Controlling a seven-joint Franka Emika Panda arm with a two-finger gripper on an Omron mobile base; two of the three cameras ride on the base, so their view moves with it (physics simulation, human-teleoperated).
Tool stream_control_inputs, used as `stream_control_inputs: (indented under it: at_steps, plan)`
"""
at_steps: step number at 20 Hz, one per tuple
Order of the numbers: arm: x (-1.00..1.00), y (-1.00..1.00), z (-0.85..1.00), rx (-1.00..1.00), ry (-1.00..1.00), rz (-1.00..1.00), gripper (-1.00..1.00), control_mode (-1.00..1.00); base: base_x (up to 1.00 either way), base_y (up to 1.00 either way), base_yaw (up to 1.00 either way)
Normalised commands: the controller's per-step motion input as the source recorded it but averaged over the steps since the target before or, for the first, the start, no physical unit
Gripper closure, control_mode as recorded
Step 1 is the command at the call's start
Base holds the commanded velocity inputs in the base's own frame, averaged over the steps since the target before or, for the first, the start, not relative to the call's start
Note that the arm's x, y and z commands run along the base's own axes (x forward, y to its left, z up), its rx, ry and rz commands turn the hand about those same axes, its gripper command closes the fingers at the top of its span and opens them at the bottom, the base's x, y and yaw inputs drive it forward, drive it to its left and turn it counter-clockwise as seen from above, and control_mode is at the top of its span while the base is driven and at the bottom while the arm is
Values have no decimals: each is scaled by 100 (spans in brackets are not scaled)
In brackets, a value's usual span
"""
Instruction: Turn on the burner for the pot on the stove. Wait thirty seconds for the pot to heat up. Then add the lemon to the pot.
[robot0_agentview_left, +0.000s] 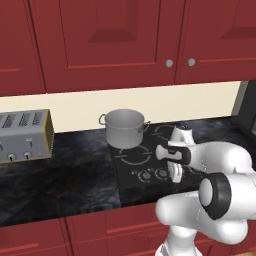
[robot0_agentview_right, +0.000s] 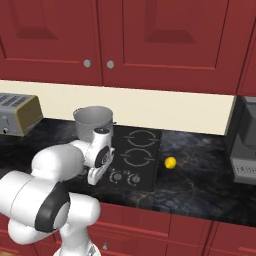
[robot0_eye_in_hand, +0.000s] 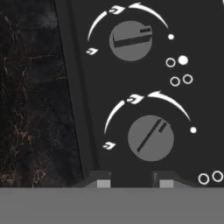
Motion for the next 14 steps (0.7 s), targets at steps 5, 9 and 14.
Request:
stream_control_inputs:
  at_steps: [5, 9, 14]
  plan:
    - [-1, -18, 98, 0, 0, 0, 100, -100, 0, 0, 0]
    - [-8, -5, 34, 0, -7, 3, 100, -100, 0, 0, 0]
    - [-1, 0, 0, 0, -4, 4, 100, -100, 0, 0, 0]
